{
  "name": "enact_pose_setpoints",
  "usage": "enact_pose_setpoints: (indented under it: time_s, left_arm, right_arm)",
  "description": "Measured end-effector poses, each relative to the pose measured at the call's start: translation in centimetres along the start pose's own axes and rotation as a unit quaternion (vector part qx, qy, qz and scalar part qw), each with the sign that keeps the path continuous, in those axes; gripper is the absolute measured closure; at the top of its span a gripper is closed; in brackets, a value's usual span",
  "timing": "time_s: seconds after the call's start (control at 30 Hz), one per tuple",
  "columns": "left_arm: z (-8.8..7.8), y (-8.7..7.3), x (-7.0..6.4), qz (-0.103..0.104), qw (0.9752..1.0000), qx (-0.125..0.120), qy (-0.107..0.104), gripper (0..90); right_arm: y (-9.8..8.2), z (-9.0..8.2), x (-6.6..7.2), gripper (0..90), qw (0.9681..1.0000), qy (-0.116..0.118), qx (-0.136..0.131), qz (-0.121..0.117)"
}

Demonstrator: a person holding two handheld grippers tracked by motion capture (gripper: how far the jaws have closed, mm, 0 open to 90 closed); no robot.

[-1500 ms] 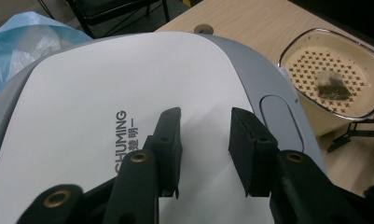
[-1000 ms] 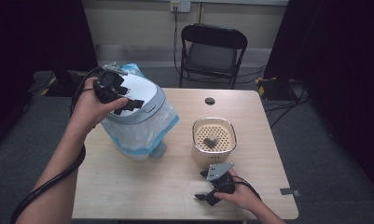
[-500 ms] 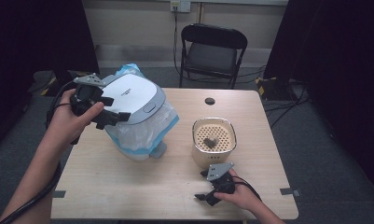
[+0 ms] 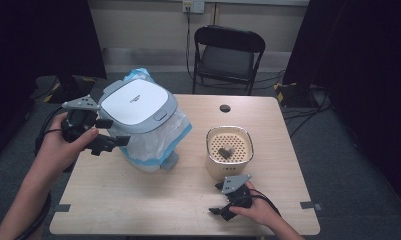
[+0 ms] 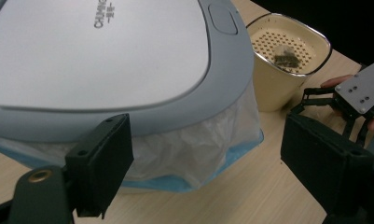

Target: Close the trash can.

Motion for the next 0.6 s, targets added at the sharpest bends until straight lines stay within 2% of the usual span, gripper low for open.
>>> enact_pose_setpoints:
  time_s: [0.2,0.37,0.6]
  left_arm:
    - [0.8,-2.1,-0.6,-0.004,0.9999,-0.001,-0.011,16.5]
    - [1.8,-4.0,-0.9,-0.018,0.9996,-0.004,-0.02,16.5]
    - [3.0,-5.9,-1.7,-0.024,0.9992,-0.008,-0.031,16.5]
  right_arm:
    - [0.0,0.0,0.0,13.5,1.0,0.0,-0.001,0.0]
    - [0.0,0.0,0.0,13.5,1.0,-0.001,-0.001,0.0]
    - [0.0,0.0,0.0,13.5,1.0,-0.001,-0.001,0.0]
Point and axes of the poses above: each handheld gripper's, and its own axes: z roughly forward along the jaws, y roughly out of its top, x roughly to its left, the point moved 9 cm from there along z, roughly forward along the jaws, and after that the axes turned 6 degrees about z, right-handed, at the moved point
